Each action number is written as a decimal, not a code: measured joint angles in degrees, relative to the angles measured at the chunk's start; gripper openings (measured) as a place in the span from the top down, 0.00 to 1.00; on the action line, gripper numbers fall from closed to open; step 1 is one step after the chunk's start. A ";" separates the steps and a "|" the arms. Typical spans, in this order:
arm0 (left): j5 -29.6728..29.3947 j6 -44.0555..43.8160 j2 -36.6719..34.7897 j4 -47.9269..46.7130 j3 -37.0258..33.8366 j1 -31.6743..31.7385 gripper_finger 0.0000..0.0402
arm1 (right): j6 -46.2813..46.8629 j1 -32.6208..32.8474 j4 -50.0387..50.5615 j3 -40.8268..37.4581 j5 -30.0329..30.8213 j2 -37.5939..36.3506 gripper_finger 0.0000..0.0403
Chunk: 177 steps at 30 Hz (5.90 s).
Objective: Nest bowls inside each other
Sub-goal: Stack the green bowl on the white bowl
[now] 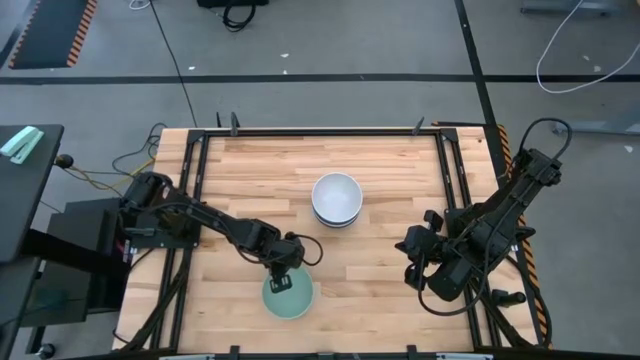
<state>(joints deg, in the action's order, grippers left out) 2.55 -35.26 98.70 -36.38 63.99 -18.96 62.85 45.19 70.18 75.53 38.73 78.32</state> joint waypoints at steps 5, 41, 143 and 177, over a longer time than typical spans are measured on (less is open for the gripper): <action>0.32 2.33 -0.01 -1.82 0.05 1.48 0.97 | -0.02 0.00 0.00 0.00 0.01 0.00 0.97; -4.30 11.83 -0.15 -27.68 29.09 10.90 0.97 | -0.48 0.00 0.06 0.02 0.25 -0.02 0.97; 3.58 25.47 17.73 -26.36 44.02 37.37 0.95 | 4.92 -0.57 -0.24 0.04 4.54 -0.02 0.97; 12.72 23.88 15.56 -26.55 44.04 37.55 0.65 | 4.92 -0.55 -0.24 0.02 4.54 -0.02 0.97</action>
<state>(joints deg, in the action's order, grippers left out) 15.27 -11.38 114.25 -62.93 108.03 18.59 67.77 44.64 69.93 75.55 43.27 78.30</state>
